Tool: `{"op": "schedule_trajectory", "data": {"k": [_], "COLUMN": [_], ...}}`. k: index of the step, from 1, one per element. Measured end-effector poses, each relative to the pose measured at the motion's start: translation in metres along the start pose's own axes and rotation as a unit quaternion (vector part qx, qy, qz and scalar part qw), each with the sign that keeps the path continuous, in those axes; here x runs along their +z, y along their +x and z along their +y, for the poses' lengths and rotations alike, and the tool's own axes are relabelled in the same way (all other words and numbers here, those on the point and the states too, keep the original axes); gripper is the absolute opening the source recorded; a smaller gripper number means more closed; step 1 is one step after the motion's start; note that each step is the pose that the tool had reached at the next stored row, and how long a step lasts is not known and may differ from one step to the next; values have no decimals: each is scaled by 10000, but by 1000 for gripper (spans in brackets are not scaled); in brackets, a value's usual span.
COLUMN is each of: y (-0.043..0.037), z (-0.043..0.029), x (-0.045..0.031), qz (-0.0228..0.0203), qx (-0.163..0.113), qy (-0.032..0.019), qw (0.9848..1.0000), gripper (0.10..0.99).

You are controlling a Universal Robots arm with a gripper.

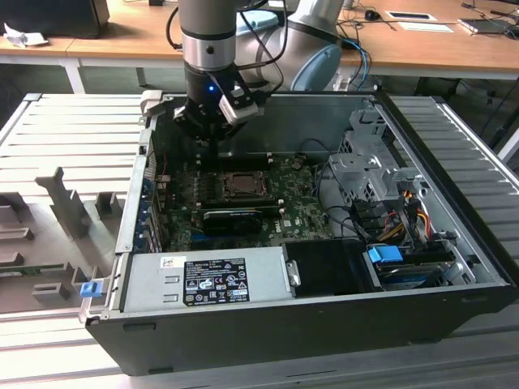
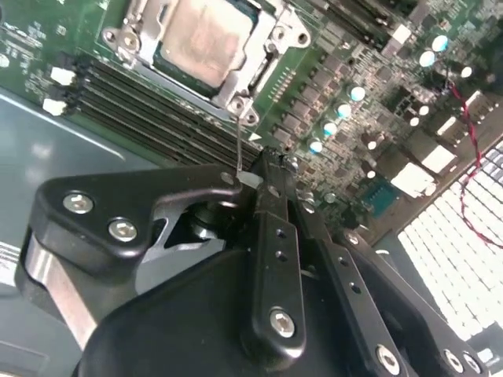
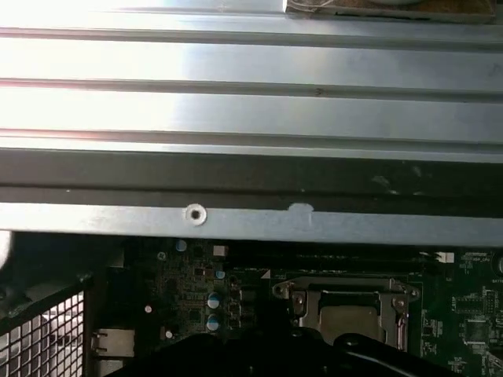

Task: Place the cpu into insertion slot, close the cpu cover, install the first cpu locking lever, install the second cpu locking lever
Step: 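Install the first cpu locking lever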

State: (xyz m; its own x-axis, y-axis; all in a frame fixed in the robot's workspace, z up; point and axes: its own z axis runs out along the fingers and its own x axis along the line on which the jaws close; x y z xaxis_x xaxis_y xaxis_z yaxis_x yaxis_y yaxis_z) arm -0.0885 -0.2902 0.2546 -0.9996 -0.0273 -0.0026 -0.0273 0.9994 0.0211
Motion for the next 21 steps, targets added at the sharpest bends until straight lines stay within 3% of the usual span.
{"op": "schedule_trajectory", "data": {"k": [9, 10, 13, 14, 21], "y": [-348, -355, -358, -358, -363], "z": [-10, -12, -15, -19, -23], "x": [37, 39, 46, 49, 126], "qz": [0, 0, -6, -9, -36], "qx": [0, -1, -2, -2, 142], "qy": [-1, -18, -208, -247, -259], "qw": [10000, 10000, 9998, 9997, 9996], "gripper": [106, 106, 106, 106, 106]}}
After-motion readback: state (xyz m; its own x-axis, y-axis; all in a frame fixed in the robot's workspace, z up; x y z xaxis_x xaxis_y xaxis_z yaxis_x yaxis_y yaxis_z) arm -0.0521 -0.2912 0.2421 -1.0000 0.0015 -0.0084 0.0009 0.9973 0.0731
